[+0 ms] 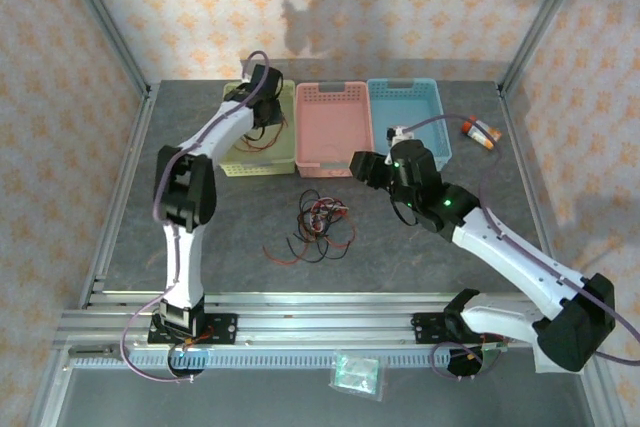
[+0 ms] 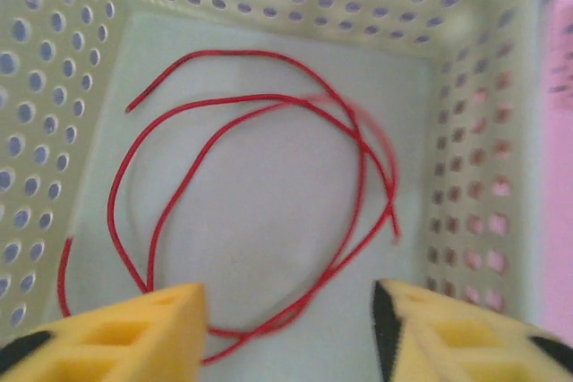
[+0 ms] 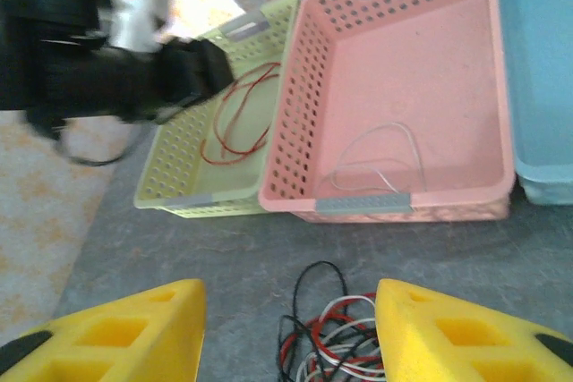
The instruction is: Untangle the cables
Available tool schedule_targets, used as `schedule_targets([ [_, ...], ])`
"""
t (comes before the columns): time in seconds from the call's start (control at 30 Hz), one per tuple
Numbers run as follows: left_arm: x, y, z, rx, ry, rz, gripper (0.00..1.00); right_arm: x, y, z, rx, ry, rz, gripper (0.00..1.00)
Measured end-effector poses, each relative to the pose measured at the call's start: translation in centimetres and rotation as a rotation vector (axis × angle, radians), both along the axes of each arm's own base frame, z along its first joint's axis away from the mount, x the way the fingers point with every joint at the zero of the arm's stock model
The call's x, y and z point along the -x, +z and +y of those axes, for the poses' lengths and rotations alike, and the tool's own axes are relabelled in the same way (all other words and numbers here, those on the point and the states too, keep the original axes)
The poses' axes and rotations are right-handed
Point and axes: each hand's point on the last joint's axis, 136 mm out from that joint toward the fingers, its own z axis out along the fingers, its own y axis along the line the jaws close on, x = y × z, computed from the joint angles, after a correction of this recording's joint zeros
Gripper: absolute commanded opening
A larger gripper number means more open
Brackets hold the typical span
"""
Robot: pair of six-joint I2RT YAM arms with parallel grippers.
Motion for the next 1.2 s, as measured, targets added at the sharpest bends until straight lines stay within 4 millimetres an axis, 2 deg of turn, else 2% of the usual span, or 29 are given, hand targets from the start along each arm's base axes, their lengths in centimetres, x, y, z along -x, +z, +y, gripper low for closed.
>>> schedule_targets([
  [0.07,1.6,2.8,-0.1,0.036,-0.017,-0.057,0.69,-0.1,-0.7,-0.1,0.017,-0.010,0.017,0.51],
  [0.2,4.5,8.1,-0.6,0.119,-0.067,-0.188,0.69,-0.1,-2.4,-0.1,0.052,-0.013,0.064,0.50],
  [0.27,6.0,9.4,-1.0,0.164,-0.103,-0.237,0.69,0.0,-3.5,0.1,0.080,-0.013,0.094,0.48],
  [0.3,7.1,9.3,-1.2,0.184,-0.123,-0.247,0.69,0.2,-4.1,0.2,0.096,-0.011,0.109,0.48],
  [0.37,9.4,8.4,-1.6,0.208,-0.153,-0.240,0.70,0.7,-5.7,0.7,0.136,0.002,0.151,0.48],
  [0.47,13.1,5.8,-2.2,0.222,-0.196,-0.188,0.70,1.8,-7.9,1.4,0.180,0.021,0.219,0.47],
  [0.57,16.7,4.0,-3.7,0.226,-0.254,-0.157,0.70,2.8,-9.1,2.1,0.196,0.033,0.266,0.47],
  [0.7,20.9,3.3,-6.4,0.256,-0.356,-0.164,0.70,3.9,-10.2,3.2,0.193,0.043,0.310,0.45],
  [0.8,23.0,2.4,-7.8,0.294,-0.401,-0.174,0.68,4.5,-10.7,3.9,0.167,0.028,0.344,0.43],
  [1.03,27.2,-1.1,-11.2,0.366,-0.518,-0.109,0.63,5.0,-11.4,5.0,0.059,-0.040,0.414,0.40],
  [1.2,28.9,-2.7,-12.1,0.422,-0.540,-0.092,0.64,5.2,-14.0,5.8,0.085,-0.060,0.475,0.39],
])
